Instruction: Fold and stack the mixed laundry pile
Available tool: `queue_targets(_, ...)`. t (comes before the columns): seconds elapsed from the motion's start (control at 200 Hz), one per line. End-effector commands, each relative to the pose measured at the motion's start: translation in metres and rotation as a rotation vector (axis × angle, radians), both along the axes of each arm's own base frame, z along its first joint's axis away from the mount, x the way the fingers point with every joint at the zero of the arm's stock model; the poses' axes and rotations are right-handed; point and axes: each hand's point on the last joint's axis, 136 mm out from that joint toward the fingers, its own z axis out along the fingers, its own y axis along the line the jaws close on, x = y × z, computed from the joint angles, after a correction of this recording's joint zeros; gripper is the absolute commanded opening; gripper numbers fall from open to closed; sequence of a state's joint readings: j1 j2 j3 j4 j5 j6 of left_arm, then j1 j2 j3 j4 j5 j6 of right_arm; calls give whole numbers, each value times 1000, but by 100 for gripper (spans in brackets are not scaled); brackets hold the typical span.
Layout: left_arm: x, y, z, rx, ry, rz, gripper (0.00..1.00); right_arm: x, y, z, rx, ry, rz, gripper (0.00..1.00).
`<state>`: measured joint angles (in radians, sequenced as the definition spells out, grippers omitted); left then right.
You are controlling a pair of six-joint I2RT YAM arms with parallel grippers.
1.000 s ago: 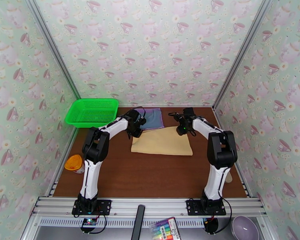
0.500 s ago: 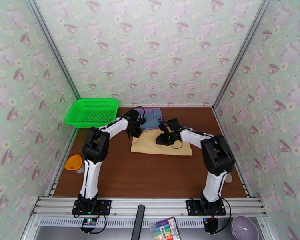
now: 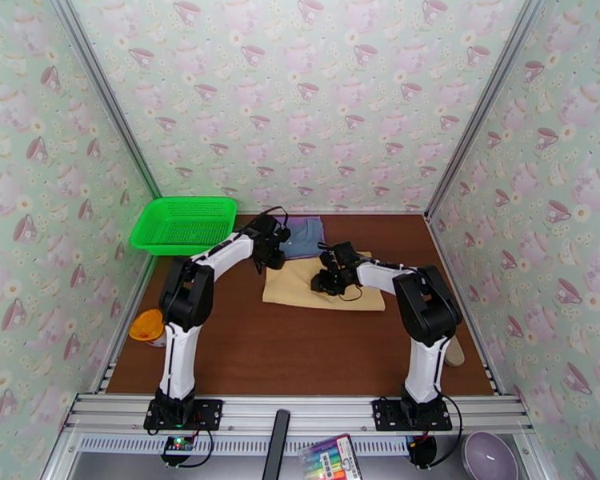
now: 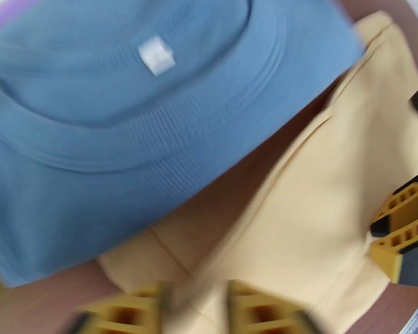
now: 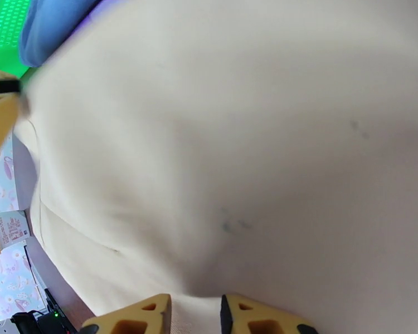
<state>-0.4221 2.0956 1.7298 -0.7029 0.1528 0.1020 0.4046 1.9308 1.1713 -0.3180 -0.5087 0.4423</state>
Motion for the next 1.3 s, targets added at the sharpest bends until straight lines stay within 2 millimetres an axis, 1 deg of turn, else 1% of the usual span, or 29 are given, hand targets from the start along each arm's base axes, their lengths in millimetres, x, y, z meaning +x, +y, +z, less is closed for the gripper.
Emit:
queue_targets(0.0,2,9,82,-15,-164,88,60,5,1,31,40,-61,-10,32)
queue_targets(0.02,-1,13,90,-6,-172,112,63,4,1,34,44,-65,-8,32)
queue_targets(0.06,-9,23,103,5,-169,163,65,4,1,39,49,-73,-2,32)
queue_targets(0.1,-20,34,109,15,-138,225,65,2,1,41,49,-76,1,32)
queue_targets(0.135,-32,45,107,18,-95,286,64,1,0,41,48,-79,2,32)
queue_targets(0.165,-44,51,103,7,-50,333,64,0,0,42,50,-82,5,32)
queue_targets(0.195,-56,56,93,-21,10,372,64,-1,0,42,50,-81,7,32)
queue_targets(0.255,-78,53,73,-129,126,407,64,-3,-1,41,47,-82,12,32)
queue_targets(0.296,-86,50,59,-207,184,425,64,-4,-2,39,43,-79,16,32)
queue_targets(0.356,-91,46,42,-286,228,446,63,-5,-3,39,42,-78,20,32)
queue_targets(0.436,-91,42,25,-306,268,448,63,-8,-3,40,45,-79,24,32)
queue_targets(0.571,-85,34,-1,-261,321,444,63,-14,-7,43,40,-91,27,33)
queue_targets(0.766,-82,18,-22,-210,352,420,65,-19,-11,38,23,-89,27,35)
queue_targets(0.841,-82,19,-31,-170,364,427,65,-19,-11,37,19,-89,30,36)
queue_targets(0.887,-79,26,-39,-116,355,447,65,-20,-12,36,17,-88,34,36)
queue_targets(1.037,-75,36,-58,15,363,463,66,-21,-13,35,8,-89,42,37)
queue_targets(1.162,-74,34,-75,82,378,464,66,-22,-14,34,4,-94,47,37)
queue_targets(1.297,-74,23,-94,129,408,452,64,-24,-14,34,4,-96,55,37)
